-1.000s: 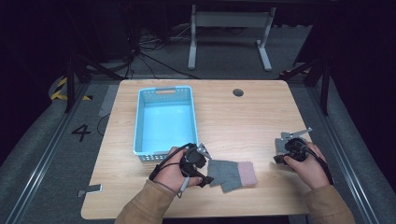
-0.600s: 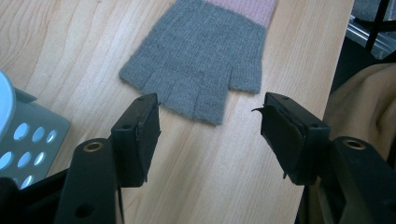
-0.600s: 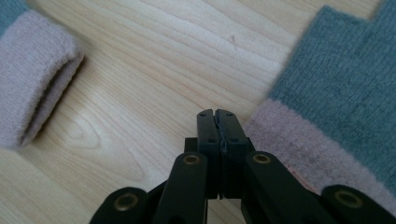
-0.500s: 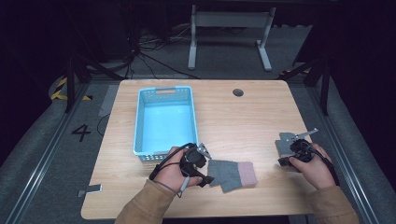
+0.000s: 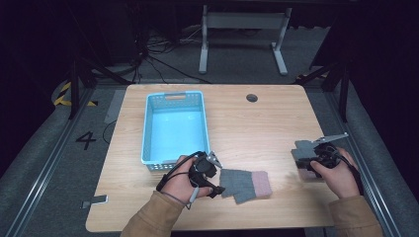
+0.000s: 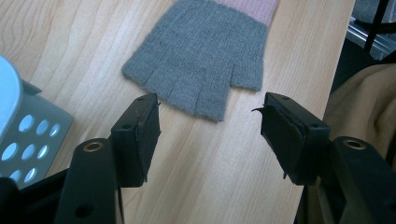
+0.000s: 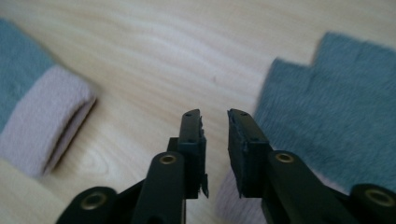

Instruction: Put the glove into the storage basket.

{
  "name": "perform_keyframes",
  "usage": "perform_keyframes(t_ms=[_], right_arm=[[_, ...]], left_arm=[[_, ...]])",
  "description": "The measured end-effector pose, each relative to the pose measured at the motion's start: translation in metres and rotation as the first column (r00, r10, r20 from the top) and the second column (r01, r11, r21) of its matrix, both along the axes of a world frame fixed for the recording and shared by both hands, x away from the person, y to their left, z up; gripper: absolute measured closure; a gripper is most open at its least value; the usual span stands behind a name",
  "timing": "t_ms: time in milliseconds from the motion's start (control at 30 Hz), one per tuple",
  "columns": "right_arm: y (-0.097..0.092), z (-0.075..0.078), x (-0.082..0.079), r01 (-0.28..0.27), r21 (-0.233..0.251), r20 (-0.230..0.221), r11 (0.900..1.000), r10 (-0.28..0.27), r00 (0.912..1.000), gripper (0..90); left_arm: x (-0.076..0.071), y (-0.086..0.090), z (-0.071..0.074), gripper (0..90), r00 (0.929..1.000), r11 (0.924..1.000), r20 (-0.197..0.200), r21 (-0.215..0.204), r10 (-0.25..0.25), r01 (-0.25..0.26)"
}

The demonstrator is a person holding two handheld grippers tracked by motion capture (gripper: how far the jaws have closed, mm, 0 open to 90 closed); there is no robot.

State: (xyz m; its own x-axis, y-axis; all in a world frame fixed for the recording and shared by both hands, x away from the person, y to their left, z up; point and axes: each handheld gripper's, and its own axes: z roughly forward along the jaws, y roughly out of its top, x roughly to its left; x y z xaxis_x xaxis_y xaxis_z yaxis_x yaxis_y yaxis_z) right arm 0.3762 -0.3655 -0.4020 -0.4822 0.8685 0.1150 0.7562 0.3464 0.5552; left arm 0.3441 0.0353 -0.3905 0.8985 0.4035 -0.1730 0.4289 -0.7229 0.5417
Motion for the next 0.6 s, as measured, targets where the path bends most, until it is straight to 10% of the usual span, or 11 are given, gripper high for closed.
perform_keyframes(t_ms=[300,600], right_arm=[[-0.005,0.008,0.008,0.074,0.029,0.131,0.9968,-0.078,0.9883,56.8],[-0.021,-0.005,0.022,0.214,0.020,0.113,0.9767,-0.215,0.9701,50.4]], left_arm=[[-0.004,0.009,-0.001,38.2,0.9994,0.9994,0.002,-0.003,0.034,-0.034],[-0.007,0.017,-0.001,38.1,0.9985,0.9985,0.001,0.001,0.055,-0.055]])
